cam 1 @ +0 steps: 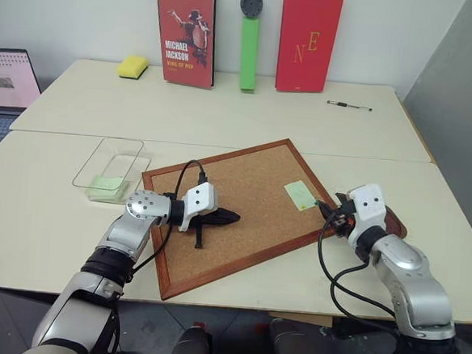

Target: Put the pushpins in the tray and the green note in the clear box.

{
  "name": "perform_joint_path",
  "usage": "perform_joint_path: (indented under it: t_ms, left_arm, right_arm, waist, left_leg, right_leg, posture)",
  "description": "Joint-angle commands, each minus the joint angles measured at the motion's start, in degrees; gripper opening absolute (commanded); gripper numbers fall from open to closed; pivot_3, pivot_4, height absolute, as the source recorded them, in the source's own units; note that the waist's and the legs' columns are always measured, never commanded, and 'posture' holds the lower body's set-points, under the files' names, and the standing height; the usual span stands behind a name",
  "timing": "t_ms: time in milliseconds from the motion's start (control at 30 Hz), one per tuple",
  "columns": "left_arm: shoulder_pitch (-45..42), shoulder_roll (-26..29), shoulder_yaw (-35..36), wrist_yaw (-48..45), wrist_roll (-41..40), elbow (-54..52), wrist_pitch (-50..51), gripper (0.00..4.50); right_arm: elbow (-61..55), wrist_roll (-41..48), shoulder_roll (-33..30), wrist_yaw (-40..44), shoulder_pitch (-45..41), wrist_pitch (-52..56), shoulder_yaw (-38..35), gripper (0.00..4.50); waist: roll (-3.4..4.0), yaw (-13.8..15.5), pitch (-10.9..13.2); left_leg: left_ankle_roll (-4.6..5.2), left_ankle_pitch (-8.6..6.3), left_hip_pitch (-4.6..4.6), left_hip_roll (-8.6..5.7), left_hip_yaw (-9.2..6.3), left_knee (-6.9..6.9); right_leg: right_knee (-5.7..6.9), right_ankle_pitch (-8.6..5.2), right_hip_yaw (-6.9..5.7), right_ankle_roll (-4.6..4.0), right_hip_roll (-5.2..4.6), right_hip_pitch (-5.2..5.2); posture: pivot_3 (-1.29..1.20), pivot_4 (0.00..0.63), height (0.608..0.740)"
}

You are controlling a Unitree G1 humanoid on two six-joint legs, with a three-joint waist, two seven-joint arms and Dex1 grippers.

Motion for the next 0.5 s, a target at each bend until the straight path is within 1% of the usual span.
perform_joint_path:
  t_ms: [33, 233, 500]
  left_arm:
    - [0.34, 0.08, -0.88, -0.06, 1.76, 1.1, 0.16, 0.0]
    - [0.41, 0.07, -0.75, 0.22, 1.82, 1.09, 0.16, 0.0]
    - [0.69, 0.36, -0.51, 0.38, 1.81, 0.99, 0.05, 0.0]
  right_arm:
    - [2.29, -0.29, 0.13, 0.2, -1.7, -3.34, 0.63, 2.44]
    - [3.93, 0.75, 0.44, 1.65, -2.91, -3.1, 2.08, 2.44]
    - [7.86, -0.3, 1.41, -0.46, -4.42, -3.64, 1.43, 2.44]
  waist:
    - [0.0, 0.0, 0.0]
    - [0.0, 0.0, 0.0]
    - [0.0, 0.0, 0.0]
  left_leg:
    - [0.0, 0.0, 0.0, 0.0, -0.01, 0.0]
    - [0.0, 0.0, 0.0, 0.0, -0.01, 0.01]
    - [0.0, 0.0, 0.0, 0.0, -0.01, 0.01]
  right_leg:
    - [0.0, 0.0, -0.01, 0.0, 0.0, 0.0]
    - [0.0, 0.0, 0.0, -0.01, 0.0, 0.01]
    - [0.0, 0.0, 0.0, -0.01, 0.0, 0.01]
  posture:
    - [0.0, 0.15, 0.74]
    - [0.0, 0.15, 0.74]
    - [0.0, 0.15, 0.74]
